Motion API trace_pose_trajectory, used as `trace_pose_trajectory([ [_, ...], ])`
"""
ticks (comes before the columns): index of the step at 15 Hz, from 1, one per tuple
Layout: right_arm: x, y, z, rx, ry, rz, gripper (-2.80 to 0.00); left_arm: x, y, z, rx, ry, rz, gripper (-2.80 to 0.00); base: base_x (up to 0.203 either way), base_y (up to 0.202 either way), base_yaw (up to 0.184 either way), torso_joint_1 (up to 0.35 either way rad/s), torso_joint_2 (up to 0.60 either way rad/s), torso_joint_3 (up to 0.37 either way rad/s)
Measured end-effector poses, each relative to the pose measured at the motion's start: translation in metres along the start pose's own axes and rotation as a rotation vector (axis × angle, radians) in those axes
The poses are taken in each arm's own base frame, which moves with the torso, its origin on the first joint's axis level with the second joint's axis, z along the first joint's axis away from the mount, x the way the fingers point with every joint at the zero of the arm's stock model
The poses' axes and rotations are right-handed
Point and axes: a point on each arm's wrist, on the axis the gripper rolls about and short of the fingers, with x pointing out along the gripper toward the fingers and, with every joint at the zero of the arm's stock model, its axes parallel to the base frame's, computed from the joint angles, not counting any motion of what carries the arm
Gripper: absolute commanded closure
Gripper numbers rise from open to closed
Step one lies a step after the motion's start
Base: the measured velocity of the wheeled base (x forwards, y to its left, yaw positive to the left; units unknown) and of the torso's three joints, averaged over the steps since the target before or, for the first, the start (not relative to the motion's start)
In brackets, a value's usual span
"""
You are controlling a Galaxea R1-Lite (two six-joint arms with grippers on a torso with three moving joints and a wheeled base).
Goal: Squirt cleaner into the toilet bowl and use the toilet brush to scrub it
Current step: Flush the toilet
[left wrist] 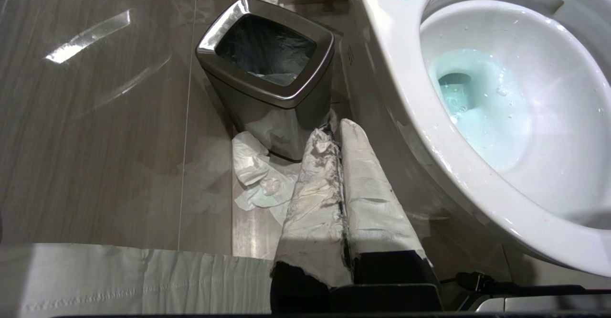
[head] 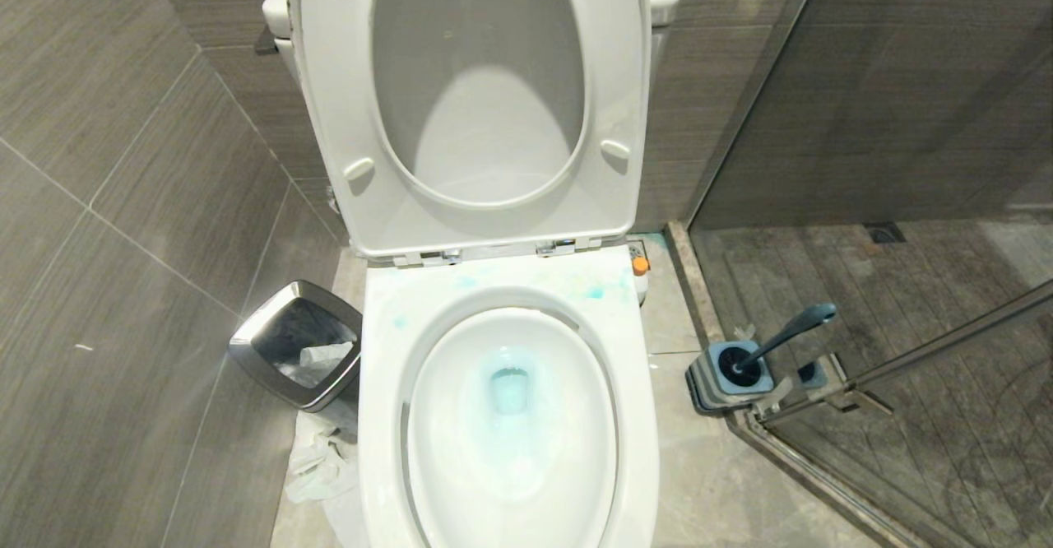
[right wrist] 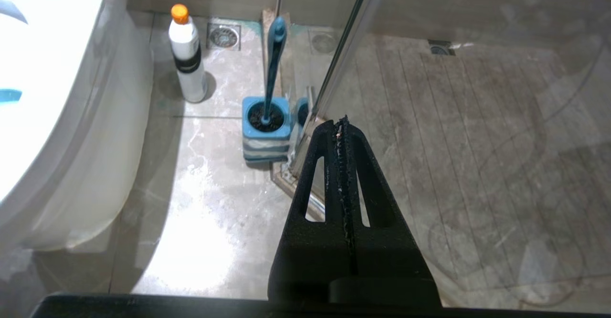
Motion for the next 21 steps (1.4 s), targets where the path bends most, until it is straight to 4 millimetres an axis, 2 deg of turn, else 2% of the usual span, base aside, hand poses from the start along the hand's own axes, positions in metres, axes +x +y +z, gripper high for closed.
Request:
trace_pose_trajectory([
  [5, -0.005, 0.004, -0.017, -0.002, -0.037, 0.097, 0.0, 0.0, 0.0, 0.0, 0.0, 0.0, 0.0, 0.0, 0.0, 0.0, 0.0, 0.0, 0.0, 0.0],
  [9, -0.005, 0.007, -0.03, -0.002, 0.043, 0.173, 0.0, 0.0, 0.0, 0.0, 0.0, 0.0, 0.001, 0.0, 0.0, 0.0, 0.0, 0.0, 0.0, 0.0],
  [21, -0.005, 0.006, -0.03, 0.07, 0.049, 0.163, 0.0, 0.0, 0.0, 0.0, -0.006, 0.0, 0.002, 0.0, 0.0, 0.0, 0.0, 0.0, 0.0, 0.0],
])
